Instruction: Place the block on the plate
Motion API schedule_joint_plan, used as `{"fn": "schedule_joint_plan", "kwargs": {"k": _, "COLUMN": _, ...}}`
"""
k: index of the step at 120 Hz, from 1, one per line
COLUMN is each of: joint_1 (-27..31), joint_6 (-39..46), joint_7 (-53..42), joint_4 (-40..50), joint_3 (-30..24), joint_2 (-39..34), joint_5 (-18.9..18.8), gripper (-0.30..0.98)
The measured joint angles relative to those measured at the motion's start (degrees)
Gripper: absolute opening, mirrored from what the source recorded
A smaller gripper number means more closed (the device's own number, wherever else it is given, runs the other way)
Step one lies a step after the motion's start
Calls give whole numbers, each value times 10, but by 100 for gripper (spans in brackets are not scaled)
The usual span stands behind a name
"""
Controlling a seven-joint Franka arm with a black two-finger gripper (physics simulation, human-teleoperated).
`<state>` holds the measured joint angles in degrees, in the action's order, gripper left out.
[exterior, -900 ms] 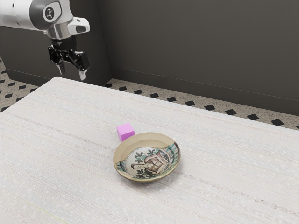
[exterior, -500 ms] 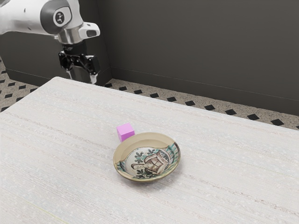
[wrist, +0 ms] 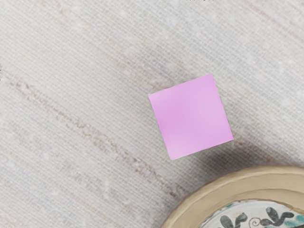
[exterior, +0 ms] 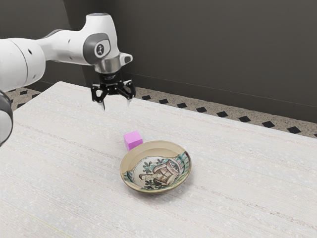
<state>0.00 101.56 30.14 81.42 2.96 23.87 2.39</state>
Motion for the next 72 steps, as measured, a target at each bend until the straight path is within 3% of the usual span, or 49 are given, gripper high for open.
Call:
{"fn": "schedule_joint_plan", "kwargs": {"k": 18, "joint_1": 2, "joint_6": 23, "joint_7": 73, "joint_4": -2, "joint_3": 1, "joint_2": 30, "joint_5": 4, "gripper": 69}}
{"fn": "schedule_joint_plan", "kwargs": {"k": 36, "joint_1": 1, "joint_6": 35, "joint_7": 143, "joint_4": -69, "joint_3": 4, "joint_2": 94, "joint_5": 4, "gripper": 69}}
{"fn": "schedule_joint_plan", "kwargs": {"k": 72, "joint_1": -6, "joint_6": 83, "joint_7": 235, "joint_4": -74, "joint_3": 15, "joint_2": 150, "joint_5": 2, "gripper": 69}}
